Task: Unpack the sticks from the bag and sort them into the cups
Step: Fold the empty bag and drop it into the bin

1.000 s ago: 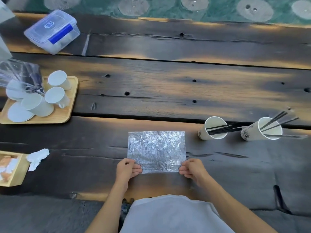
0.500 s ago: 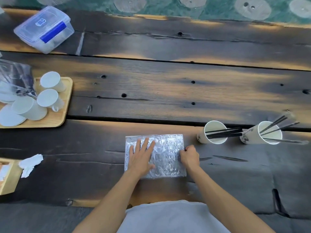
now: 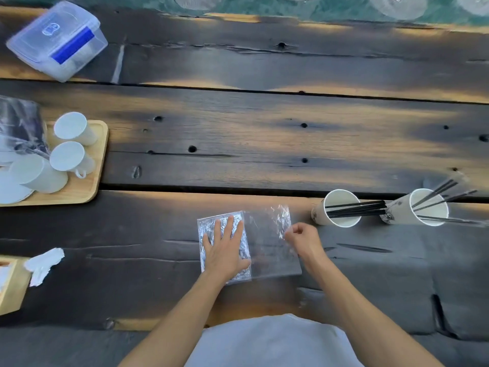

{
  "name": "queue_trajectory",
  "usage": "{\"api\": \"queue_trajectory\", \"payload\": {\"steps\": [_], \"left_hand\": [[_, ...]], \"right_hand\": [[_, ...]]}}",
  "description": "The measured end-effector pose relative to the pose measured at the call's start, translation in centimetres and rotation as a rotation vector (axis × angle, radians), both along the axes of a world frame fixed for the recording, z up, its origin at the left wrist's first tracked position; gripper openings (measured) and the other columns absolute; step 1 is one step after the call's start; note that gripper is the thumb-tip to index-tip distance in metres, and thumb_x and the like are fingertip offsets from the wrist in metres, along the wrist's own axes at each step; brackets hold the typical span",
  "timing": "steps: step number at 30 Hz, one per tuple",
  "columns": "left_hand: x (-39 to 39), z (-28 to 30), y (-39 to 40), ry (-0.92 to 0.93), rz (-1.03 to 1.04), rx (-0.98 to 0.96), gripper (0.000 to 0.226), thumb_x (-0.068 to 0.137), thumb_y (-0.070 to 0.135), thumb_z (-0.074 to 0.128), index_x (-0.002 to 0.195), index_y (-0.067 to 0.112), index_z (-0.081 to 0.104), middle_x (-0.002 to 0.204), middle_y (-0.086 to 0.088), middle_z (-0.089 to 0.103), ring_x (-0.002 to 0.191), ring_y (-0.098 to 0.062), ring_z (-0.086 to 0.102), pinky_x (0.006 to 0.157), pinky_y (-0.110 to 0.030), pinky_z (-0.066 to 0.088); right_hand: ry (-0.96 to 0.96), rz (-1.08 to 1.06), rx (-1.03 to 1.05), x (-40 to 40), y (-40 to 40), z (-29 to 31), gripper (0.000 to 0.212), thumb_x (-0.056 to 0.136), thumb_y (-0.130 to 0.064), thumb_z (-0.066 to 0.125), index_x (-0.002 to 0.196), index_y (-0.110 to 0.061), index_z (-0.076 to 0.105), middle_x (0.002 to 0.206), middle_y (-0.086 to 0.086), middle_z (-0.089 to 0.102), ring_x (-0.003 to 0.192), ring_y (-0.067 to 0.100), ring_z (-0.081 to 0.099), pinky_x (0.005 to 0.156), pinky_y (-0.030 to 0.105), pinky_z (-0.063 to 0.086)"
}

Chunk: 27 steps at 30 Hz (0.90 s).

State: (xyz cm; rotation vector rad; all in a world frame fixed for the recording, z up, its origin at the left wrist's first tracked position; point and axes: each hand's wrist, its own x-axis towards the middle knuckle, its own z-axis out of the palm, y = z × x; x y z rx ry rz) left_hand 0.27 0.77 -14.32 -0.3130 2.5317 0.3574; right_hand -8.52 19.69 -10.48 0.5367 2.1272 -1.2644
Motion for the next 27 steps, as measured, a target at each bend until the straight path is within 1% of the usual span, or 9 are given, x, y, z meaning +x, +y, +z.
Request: {"api": "queue_trajectory", "payload": {"steps": [5, 8, 10, 12, 15, 17, 19, 24, 27], "left_hand": [[-0.6, -0.1, 3.0, -0.012, 0.117, 0.027, 0.105, 0.077, 0.067, 0.06, 0.155, 0.036, -0.005, 0.166, 0.004, -0.012, 0.151, -0.033, -0.013, 0.115, -0.065, 0.005], [-1.1, 0.5, 4.8, 0.001, 0.169, 0.039, 0.102, 0.077, 0.068, 0.06, 0.155, 0.038, 0.001, 0.166, 0.005, -0.009, 0.152, -0.032, -0.007, 0.115, -0.062, 0.01], [-1.4, 0.8, 5.2, 0.031, 0.201, 0.058, 0.091, 0.079, 0.062, 0.061, 0.153, 0.037, 0.014, 0.166, 0.006, -0.002, 0.151, -0.03, 0.002, 0.114, -0.056, 0.016], [-1.4, 0.9, 4.6, 0.14, 0.323, 0.198, 0.067, 0.083, 0.043, 0.06, 0.144, 0.034, 0.034, 0.162, 0.005, 0.014, 0.146, -0.026, 0.017, 0.113, -0.048, 0.026], [-0.4, 1.0, 1.7, 0.39, 0.69, 0.639, 0.039, 0.086, 0.008, 0.057, 0.122, 0.022, 0.057, 0.132, 0.001, 0.049, 0.122, -0.022, 0.052, 0.102, -0.044, 0.046], [0.8, 1.4, -0.6, 0.464, 0.885, 0.689, 0.035, 0.088, -0.003, 0.055, 0.118, 0.014, 0.06, 0.12, -0.001, 0.056, 0.111, -0.021, 0.06, 0.095, -0.035, 0.051], [1.8, 1.9, -2.5, 0.461, 0.982, 0.639, 0.033, 0.092, -0.001, 0.052, 0.121, 0.013, 0.06, 0.121, -0.002, 0.059, 0.106, -0.018, 0.06, 0.093, -0.029, 0.048], [2.9, 2.2, -4.3, 0.601, 0.788, 0.347, 0.028, 0.095, 0.002, 0.047, 0.116, 0.011, 0.062, 0.116, 0.002, 0.056, 0.112, -0.015, 0.05, 0.096, -0.023, 0.034], [2.4, 2.3, -3.9, 0.63, 0.523, 0.238, 0.026, 0.092, 0.002, 0.051, 0.113, 0.01, 0.064, 0.116, 0.0, 0.058, 0.108, -0.017, 0.049, 0.094, -0.029, 0.039]], "right_hand": [[0.209, 0.133, -0.05, -0.8, -1.2, 2.1, 0.009, 0.084, -0.004, 0.065, 0.085, -0.012, 0.066, 0.065, -0.006, 0.053, 0.06, 0.01, 0.047, 0.06, 0.025, 0.041], [0.304, 0.312, -0.029, -0.5, -2.8, 3.3, 0.016, 0.086, -0.01, 0.065, 0.101, -0.014, 0.07, 0.064, -0.01, 0.053, 0.058, 0.004, 0.047, 0.061, 0.017, 0.042], [0.345, 0.42, -0.021, 0.3, -4.2, 4.0, 0.02, 0.086, -0.01, 0.064, 0.105, -0.014, 0.07, 0.066, -0.01, 0.054, 0.057, 0.001, 0.047, 0.059, 0.008, 0.038], [0.376, 0.525, -0.002, 1.2, -5.4, 4.1, 0.026, 0.085, -0.006, 0.061, 0.11, -0.011, 0.068, 0.075, -0.005, 0.057, 0.064, 0.004, 0.051, 0.063, 0.007, 0.039], [0.349, 0.67, 0.034, 2.5, -6.7, 3.5, 0.034, 0.087, -0.011, 0.058, 0.121, -0.012, 0.063, 0.095, 0.002, 0.06, 0.087, 0.018, 0.058, 0.081, 0.025, 0.046], [0.279, 0.793, 0.081, 3.4, -7.2, 2.6, 0.042, 0.09, -0.021, 0.058, 0.131, -0.013, 0.055, 0.114, 0.005, 0.057, 0.101, 0.023, 0.059, 0.089, 0.035, 0.047], [0.218, 0.906, 0.123, 4.2, -7.7, 1.7, 0.047, 0.093, -0.029, 0.056, 0.137, -0.014, 0.05, 0.126, 0.006, 0.049, 0.107, 0.026, 0.058, 0.094, 0.037, 0.047], [0.127, 0.984, 0.115, 5.3, -8.2, 0.1, 0.051, 0.097, -0.026, 0.052, 0.144, -0.011, 0.042, 0.142, 0.008, 0.04, 0.123, 0.027, 0.051, 0.107, 0.034, 0.039], [0.086, 0.98, 0.079, 5.5, -8.0, -0.1, 0.052, 0.097, -0.022, 0.051, 0.146, -0.009, 0.04, 0.145, 0.007, 0.04, 0.126, 0.024, 0.05, 0.109, 0.031, 0.036]]}}
